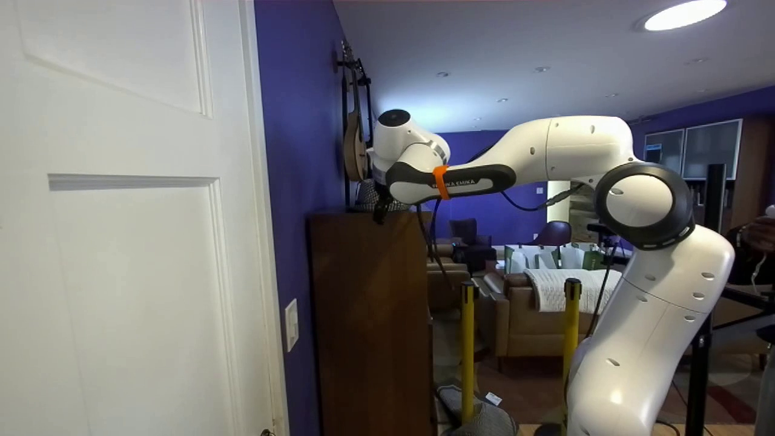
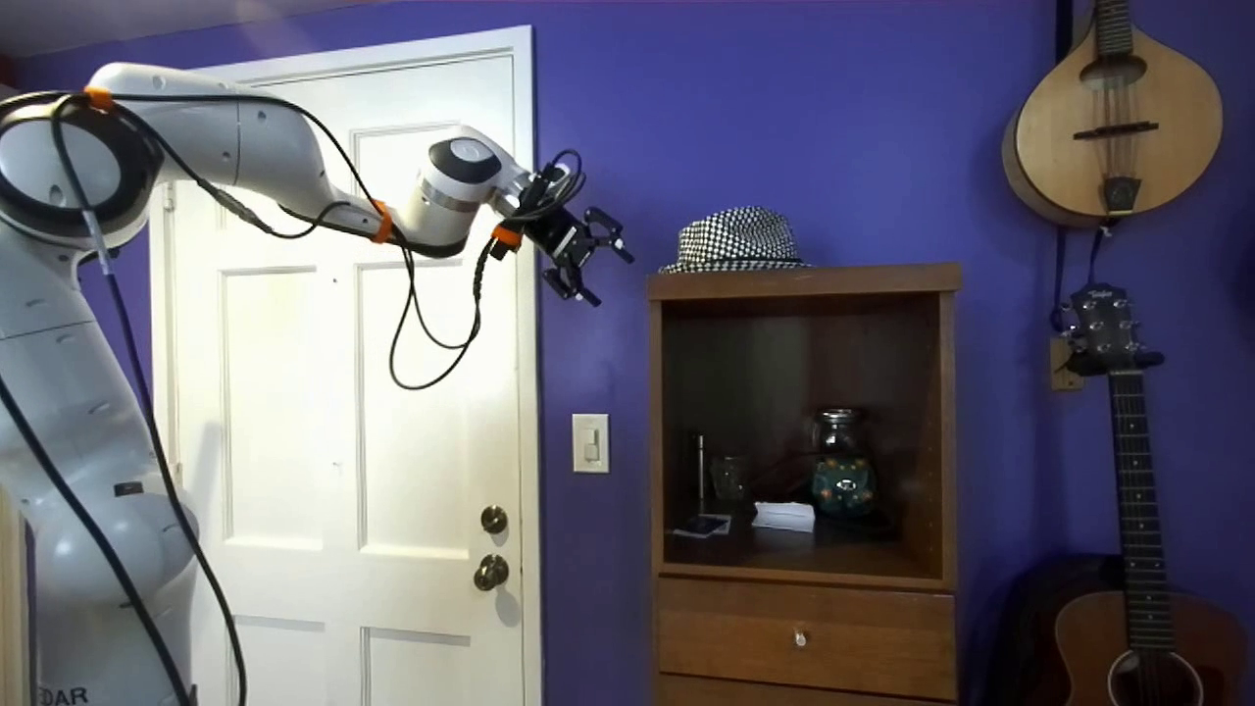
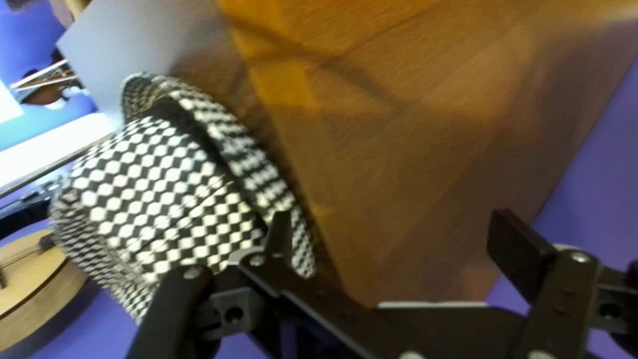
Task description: Hang the hat on the door
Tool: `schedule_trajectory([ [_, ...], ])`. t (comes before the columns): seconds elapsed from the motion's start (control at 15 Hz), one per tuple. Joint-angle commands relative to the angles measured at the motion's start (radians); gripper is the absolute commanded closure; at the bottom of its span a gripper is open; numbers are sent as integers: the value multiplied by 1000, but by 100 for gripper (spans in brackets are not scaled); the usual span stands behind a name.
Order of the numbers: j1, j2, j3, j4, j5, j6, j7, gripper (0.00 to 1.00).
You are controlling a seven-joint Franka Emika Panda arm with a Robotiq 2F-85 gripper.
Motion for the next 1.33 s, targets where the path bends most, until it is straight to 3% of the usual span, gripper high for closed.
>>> schedule_trajectory([
  [0.0,-23,46,-34,111,-49,155,36,0],
  [0.2,-40,89,-61,199,-2,210,53,0],
  [0.67,-52,200,-121,355,205,185,51,0],
  [1.2,-53,257,-161,405,500,223,-89,0],
  [1.27,-53,261,-162,408,526,224,-108,4],
])
